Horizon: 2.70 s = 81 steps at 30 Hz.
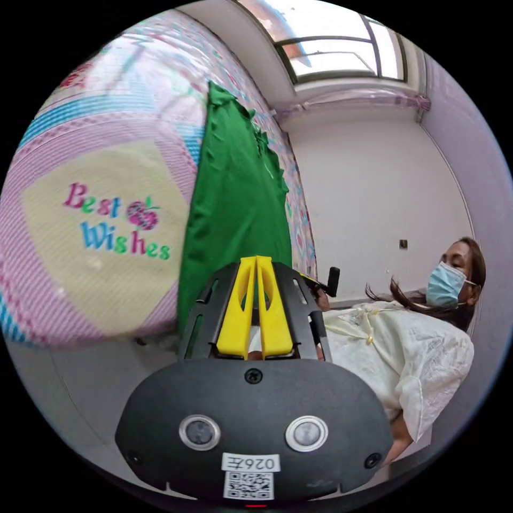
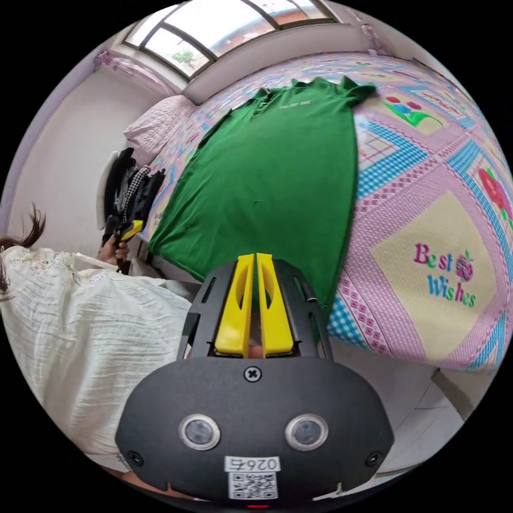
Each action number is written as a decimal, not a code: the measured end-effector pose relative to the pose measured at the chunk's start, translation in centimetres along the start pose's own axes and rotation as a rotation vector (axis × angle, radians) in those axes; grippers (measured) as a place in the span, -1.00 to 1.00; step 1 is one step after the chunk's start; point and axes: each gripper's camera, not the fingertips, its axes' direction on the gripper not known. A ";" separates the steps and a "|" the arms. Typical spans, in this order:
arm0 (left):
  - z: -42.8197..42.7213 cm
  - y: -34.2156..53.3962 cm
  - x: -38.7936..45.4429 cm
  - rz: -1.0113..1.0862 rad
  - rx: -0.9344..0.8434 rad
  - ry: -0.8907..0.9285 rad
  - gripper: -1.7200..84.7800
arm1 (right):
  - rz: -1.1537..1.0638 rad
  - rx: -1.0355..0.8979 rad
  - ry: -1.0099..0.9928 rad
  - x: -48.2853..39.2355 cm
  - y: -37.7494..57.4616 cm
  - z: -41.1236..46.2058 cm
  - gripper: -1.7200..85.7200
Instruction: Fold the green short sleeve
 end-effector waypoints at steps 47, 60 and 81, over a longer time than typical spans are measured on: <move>41.3 -34.1 20.9 0.554 -0.287 -0.023 -0.77 | 0.205 0.441 0.139 14.2 -16.1 -9.8 -0.95; 75.4 -50.8 32.4 0.859 -0.626 -0.285 -0.56 | 0.244 0.404 0.167 23.9 -29.5 -8.9 -0.81; 71.3 -57.9 31.1 0.866 -0.606 0.280 -0.98 | 0.186 0.448 -0.105 28.3 -30.5 -7.6 -0.64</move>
